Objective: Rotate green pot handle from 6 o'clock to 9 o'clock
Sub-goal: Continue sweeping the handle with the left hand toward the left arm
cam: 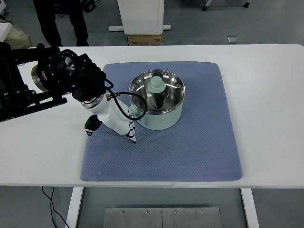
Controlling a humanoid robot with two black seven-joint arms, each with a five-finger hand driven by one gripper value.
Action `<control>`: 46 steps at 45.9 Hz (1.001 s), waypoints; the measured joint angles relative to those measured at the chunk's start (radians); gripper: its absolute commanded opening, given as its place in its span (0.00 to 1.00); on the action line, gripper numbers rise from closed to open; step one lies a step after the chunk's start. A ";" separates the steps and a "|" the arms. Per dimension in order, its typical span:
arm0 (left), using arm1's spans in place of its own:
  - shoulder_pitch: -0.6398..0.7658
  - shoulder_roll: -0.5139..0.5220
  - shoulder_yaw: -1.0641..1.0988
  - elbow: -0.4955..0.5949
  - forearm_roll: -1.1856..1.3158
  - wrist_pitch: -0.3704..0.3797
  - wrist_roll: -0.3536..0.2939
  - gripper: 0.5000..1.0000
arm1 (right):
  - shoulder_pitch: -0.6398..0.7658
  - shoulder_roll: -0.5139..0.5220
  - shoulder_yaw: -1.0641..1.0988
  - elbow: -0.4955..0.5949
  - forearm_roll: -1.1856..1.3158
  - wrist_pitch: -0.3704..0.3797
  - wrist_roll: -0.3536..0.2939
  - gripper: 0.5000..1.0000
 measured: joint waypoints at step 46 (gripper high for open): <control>-0.035 0.034 0.025 0.069 0.045 0.021 0.000 1.00 | 0.000 0.000 0.000 0.000 0.000 0.000 0.000 1.00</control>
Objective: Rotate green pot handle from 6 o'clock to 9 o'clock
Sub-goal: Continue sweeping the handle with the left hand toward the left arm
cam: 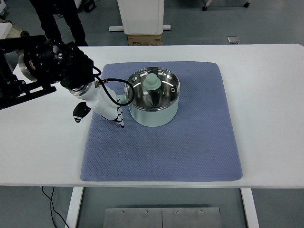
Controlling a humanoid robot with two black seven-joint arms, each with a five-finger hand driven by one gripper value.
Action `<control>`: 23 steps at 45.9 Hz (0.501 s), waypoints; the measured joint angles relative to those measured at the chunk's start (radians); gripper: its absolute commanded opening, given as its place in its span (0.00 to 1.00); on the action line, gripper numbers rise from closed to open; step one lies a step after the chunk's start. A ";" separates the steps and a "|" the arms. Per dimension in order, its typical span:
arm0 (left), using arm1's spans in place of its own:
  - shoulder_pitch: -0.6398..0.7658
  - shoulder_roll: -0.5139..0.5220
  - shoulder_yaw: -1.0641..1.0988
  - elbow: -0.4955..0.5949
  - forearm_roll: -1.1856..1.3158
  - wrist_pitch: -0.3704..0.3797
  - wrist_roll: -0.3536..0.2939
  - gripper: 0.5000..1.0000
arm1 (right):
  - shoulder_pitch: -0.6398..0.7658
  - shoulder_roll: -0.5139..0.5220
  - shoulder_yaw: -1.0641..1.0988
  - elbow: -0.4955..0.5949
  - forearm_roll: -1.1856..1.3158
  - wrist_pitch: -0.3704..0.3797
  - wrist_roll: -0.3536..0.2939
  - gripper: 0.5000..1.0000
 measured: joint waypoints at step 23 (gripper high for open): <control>-0.020 0.004 0.064 0.069 0.046 0.080 0.000 1.00 | 0.000 0.000 0.000 0.000 0.000 0.000 0.000 1.00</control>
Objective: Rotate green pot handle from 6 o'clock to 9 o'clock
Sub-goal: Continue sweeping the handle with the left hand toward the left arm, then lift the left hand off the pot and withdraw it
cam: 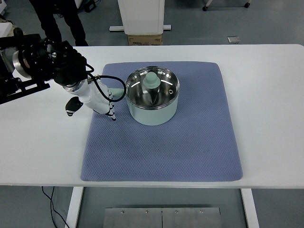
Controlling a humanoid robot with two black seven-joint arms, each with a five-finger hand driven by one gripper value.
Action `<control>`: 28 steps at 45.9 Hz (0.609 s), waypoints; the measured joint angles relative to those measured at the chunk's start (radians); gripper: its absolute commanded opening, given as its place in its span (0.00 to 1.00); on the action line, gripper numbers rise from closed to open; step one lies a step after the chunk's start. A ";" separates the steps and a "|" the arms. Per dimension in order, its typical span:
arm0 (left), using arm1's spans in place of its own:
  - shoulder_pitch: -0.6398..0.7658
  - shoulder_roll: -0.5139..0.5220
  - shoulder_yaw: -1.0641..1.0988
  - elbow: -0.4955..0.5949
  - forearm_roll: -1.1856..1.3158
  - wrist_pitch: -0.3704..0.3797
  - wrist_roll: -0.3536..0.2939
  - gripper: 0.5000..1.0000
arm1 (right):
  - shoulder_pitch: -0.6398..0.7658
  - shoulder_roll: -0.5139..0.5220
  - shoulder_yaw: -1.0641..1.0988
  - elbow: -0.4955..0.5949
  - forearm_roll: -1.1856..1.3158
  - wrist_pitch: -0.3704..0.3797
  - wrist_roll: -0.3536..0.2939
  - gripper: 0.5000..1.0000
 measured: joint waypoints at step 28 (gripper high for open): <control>0.004 0.033 -0.016 -0.191 -0.254 -0.034 0.000 1.00 | 0.000 0.000 0.000 0.000 0.000 0.000 0.000 1.00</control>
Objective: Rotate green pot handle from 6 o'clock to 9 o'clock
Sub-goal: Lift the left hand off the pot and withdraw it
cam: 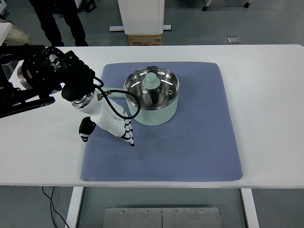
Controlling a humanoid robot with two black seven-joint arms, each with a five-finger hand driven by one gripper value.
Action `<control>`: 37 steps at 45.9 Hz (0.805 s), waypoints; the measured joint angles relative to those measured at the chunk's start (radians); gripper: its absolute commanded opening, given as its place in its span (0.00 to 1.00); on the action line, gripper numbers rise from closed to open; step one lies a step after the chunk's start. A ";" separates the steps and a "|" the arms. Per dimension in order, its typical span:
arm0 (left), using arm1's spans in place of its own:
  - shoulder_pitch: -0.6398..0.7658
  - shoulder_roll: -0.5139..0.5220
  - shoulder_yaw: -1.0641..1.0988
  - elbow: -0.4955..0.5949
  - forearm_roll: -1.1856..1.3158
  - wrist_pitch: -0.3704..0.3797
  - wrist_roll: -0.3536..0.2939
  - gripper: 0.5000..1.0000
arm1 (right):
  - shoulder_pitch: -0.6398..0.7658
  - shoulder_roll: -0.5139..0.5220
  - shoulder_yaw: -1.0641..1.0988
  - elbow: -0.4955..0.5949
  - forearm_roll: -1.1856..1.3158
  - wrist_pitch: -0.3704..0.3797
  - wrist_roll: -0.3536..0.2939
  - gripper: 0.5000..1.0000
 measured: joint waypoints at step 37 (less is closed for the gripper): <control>0.114 -0.005 -0.093 0.097 -0.981 0.204 0.000 1.00 | 0.000 0.000 0.000 0.000 0.000 0.000 0.000 1.00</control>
